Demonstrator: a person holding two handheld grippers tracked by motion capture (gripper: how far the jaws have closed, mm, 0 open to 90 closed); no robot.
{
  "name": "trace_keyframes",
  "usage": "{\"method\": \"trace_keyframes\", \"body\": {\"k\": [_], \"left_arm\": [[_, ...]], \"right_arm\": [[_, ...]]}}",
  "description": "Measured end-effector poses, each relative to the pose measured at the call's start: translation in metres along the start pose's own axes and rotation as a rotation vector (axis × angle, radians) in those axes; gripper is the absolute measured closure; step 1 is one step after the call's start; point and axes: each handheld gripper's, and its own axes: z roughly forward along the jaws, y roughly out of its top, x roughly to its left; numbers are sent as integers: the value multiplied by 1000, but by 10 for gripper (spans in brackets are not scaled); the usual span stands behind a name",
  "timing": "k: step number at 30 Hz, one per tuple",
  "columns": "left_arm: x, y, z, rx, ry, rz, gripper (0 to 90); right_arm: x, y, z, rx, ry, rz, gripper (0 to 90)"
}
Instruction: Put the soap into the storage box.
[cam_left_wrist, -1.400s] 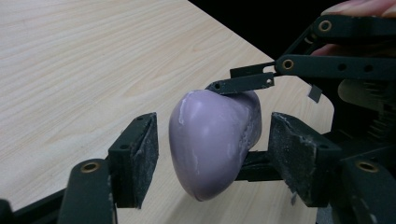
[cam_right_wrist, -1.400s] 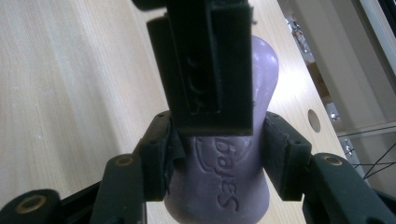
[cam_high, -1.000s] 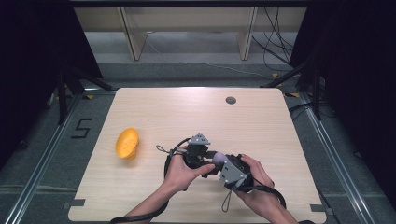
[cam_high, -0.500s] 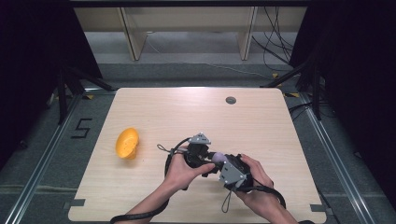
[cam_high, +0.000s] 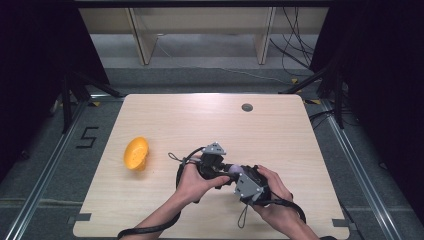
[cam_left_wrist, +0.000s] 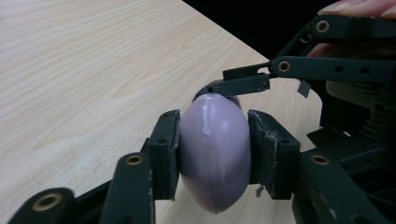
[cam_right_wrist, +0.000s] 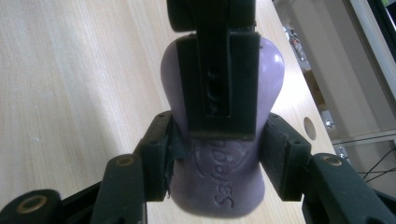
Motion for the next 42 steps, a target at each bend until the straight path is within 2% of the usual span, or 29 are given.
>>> {"method": "trace_keyframes", "body": {"k": [3, 5, 7, 8, 10, 11, 12, 13, 14, 17, 18, 20, 22, 23, 24, 25, 29, 33, 34, 38, 39, 40, 42], "left_arm": [[0, 0, -1, 6, 0, 6, 575], [-1, 0, -2, 12, 7, 18, 581], [-3, 0, -2, 6, 21, 16, 586], [-4, -1, -1, -13, 32, 17, 587], [-4, 0, -3, -2, 30, 24, 589], [-6, 1, -3, -1, 43, 20, 590], [-7, 0, -1, -23, 53, 15, 590], [-7, 1, -3, -4, 53, 22, 591], [-7, 2, -3, 0, 51, 25, 591], [-10, 3, -4, -5, 70, 39, 592], [-10, 4, -4, -2, 80, 51, 592], [-11, 4, -4, -8, 106, 47, 593], [-9, 5, -5, -1, 114, 65, 593], [-8, 5, -6, -6, 119, 68, 593], [-8, 5, -7, -4, 128, 69, 593], [-7, 5, -7, -9, 134, 65, 593], [-6, 4, -10, -13, 165, 73, 593], [-4, 3, -13, -18, 185, 78, 593], [-3, 3, -15, -18, 187, 79, 593], [0, 1, -21, -43, 204, 55, 593], [0, 1, -23, -46, 214, 56, 593], [0, 0, -26, -53, 228, 55, 593], [0, 0, -30, -60, 240, 60, 593]], "right_arm": [[0, 1, 0, -1, 2, -8, 503], [2, 1, 0, 7, 0, 16, 502], [2, 1, 1, 6, 1, 12, 502], [2, 1, 1, 2, -5, 12, 502], [1, 1, 1, -3, -6, 11, 502], [1, 1, 1, -3, 0, 11, 501], [0, 1, 1, -7, -3, 10, 501], [0, 1, 1, -7, 5, 11, 500], [0, 1, 1, -10, -8, 12, 500], [0, 2, 0, -19, -17, 13, 494], [0, 2, 0, -20, -25, 10, 487], [-2, 2, 0, -11, -34, -6, 442], [-3, 1, 0, -4, -41, -7, 390], [-3, 0, 0, 0, -29, -14, 364], [-6, -1, 0, 3, -53, -31, 340], [-5, -2, 0, 0, -50, -18, 319], [-9, -6, -2, 12, -58, -55, 293], [-8, -11, -5, 14, -49, -8, 287], [-9, -13, -6, 27, -62, -12, 287], [-10, -22, -9, 23, -44, 49, 289], [-11, -24, -10, 25, -52, 61, 291], [-10, -26, -11, 31, -48, 100, 293], [-12, -30, -12, 30, -45, 127, 300]]}}
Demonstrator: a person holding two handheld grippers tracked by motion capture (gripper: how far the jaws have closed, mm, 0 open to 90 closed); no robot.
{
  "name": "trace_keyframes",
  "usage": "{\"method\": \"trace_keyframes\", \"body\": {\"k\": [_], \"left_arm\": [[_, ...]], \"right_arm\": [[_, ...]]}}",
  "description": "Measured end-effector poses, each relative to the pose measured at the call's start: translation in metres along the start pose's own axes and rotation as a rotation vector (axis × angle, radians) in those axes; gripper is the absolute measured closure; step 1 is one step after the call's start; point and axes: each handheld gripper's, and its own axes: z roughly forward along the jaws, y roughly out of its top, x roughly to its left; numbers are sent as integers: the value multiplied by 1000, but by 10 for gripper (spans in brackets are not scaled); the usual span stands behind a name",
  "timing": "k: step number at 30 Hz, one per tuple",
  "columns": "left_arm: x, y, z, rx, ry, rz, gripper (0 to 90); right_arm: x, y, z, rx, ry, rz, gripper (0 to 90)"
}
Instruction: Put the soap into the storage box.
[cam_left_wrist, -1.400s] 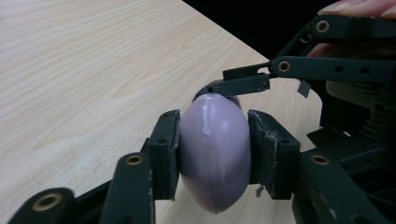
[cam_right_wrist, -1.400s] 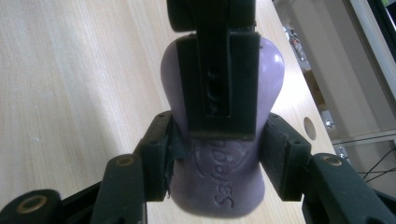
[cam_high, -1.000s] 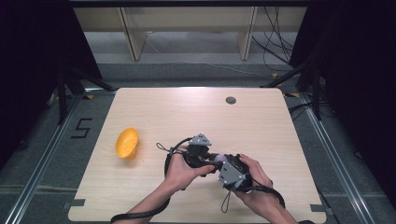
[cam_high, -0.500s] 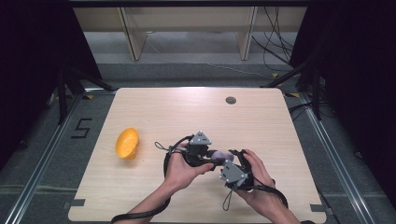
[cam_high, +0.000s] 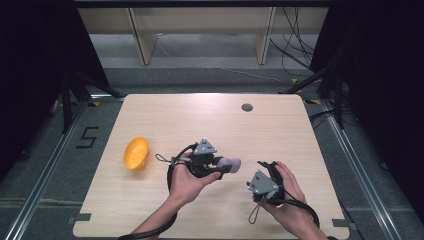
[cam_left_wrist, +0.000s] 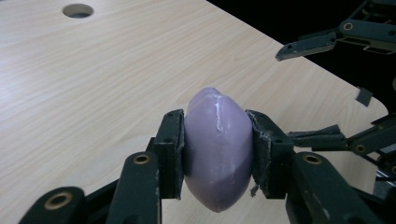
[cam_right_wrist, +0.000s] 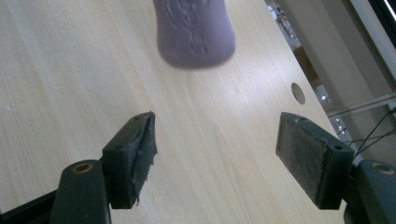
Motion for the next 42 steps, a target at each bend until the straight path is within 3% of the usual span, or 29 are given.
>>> {"method": "trace_keyframes", "body": {"k": [2, 3, 4, 5, 9, 19, 20, 23, 27, 32, 36, 42], "left_arm": [[1, -1, -4, -19, 14, -5, 592], [2, -1, -7, -23, 28, -12, 593], [4, -2, -9, -18, 34, 2, 593], [4, -3, -10, -33, 40, -19, 593], [4, -7, -17, -44, 93, -41, 593], [2, -17, -25, -60, 182, -15, 593], [3, -18, -25, -72, 174, -25, 593], [5, -23, -28, -67, 173, -35, 593], [5, -29, -31, -91, 215, -62, 593], [4, -36, -35, -95, 241, -51, 593], [4, -40, -38, -114, 269, -68, 593], [8, -43, -45, -121, 302, -70, 593]], "right_arm": [[-4, -3, -1, 2, 14, 9, 305], [-3, -5, -1, 6, 5, 41, 309], [-4, -6, -1, 0, 1, 35, 311], [-4, -8, -1, 6, 4, 53, 312], [-7, -12, -3, 13, 26, 59, 317], [-9, -20, -4, 29, 31, 120, 320], [-10, -21, -3, 22, 40, 97, 321], [-10, -22, -4, 31, 35, 119, 321], [-10, -23, -3, 30, 45, 108, 323], [-11, -25, -2, 36, 44, 137, 326], [-11, -26, -2, 34, 42, 149, 330], [-13, -27, -1, 32, 54, 134, 332]]}}
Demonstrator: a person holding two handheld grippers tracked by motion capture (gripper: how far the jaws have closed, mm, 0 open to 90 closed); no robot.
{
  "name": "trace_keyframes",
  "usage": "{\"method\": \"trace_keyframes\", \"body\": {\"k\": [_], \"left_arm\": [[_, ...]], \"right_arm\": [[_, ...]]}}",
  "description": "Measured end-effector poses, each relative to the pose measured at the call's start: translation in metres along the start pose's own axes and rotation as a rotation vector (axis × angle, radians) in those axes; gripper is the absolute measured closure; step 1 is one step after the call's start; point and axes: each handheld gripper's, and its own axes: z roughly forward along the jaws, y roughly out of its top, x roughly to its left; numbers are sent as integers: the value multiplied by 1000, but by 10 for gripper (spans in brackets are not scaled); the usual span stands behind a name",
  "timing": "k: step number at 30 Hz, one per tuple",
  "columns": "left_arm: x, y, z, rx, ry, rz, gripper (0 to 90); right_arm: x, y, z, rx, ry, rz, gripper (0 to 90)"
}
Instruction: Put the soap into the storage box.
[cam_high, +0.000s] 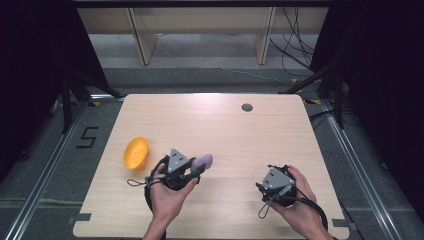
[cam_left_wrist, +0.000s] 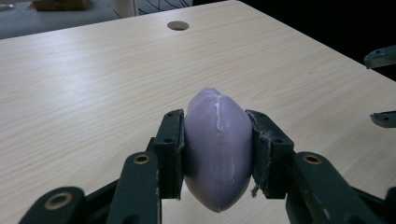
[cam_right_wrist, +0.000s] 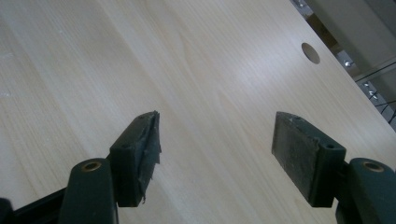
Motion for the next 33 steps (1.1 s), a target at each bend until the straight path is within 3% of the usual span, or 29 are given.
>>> {"method": "trace_keyframes", "body": {"k": [7, 12, 26, 27, 33], "left_arm": [[6, -1, -6, -18, 27, -8, 593], [10, -2, -9, -20, 46, -13, 593], [20, -2, -20, -46, 90, -44, 593], [20, -3, -20, -52, 89, -61, 593], [24, -3, -23, -61, 102, -62, 593]], "right_arm": [[1, -1, 1, 7, -5, 36, 333], [-1, -1, 2, 2, 10, 14, 333], [-1, 0, 3, 3, 16, 21, 333], [-1, 0, 2, 8, 11, 38, 333], [-2, 1, 4, -2, 17, 18, 333]]}}
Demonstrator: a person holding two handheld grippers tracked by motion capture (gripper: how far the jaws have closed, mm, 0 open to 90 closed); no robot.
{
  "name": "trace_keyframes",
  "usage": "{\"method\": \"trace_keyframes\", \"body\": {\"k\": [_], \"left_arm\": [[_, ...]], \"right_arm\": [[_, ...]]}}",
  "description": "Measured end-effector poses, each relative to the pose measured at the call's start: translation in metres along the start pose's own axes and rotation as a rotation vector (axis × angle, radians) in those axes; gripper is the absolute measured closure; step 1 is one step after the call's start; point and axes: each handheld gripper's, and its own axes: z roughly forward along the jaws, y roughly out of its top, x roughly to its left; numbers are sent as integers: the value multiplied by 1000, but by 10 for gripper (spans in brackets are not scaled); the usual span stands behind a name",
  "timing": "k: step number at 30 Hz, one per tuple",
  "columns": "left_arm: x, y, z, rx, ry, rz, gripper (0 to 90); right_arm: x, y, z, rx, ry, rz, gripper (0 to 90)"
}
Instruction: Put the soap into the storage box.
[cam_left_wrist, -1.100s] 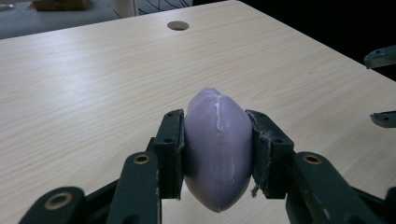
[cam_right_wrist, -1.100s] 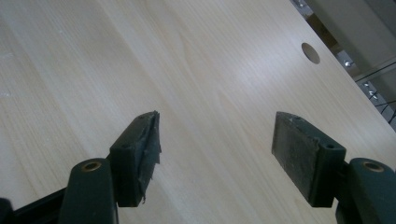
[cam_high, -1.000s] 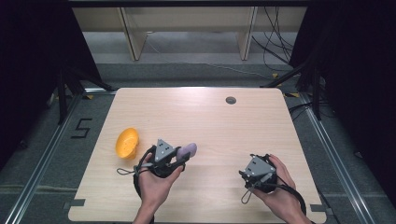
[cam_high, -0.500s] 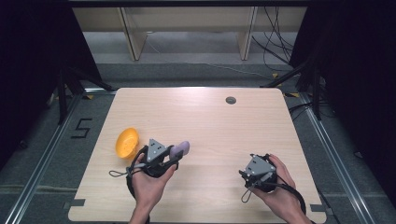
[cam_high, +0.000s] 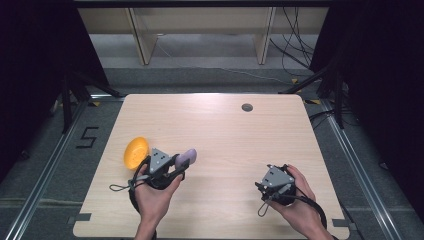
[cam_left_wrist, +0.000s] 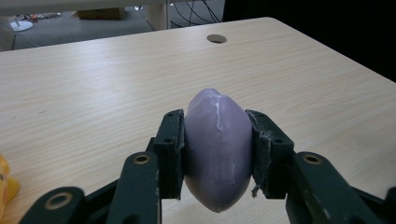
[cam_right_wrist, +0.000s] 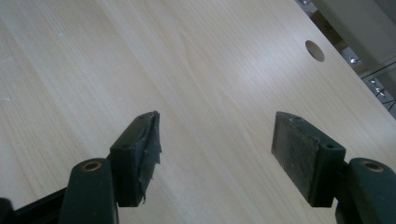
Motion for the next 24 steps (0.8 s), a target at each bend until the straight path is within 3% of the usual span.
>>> {"method": "trace_keyframes", "body": {"k": [11, 24], "left_arm": [[10, 1, -8, -19, 51, 0, 592], [21, 1, -13, -31, 84, -21, 593]], "right_arm": [[0, 1, 0, 2, -4, 21, 332], [-1, 3, 2, -8, 1, 16, 332]]}}
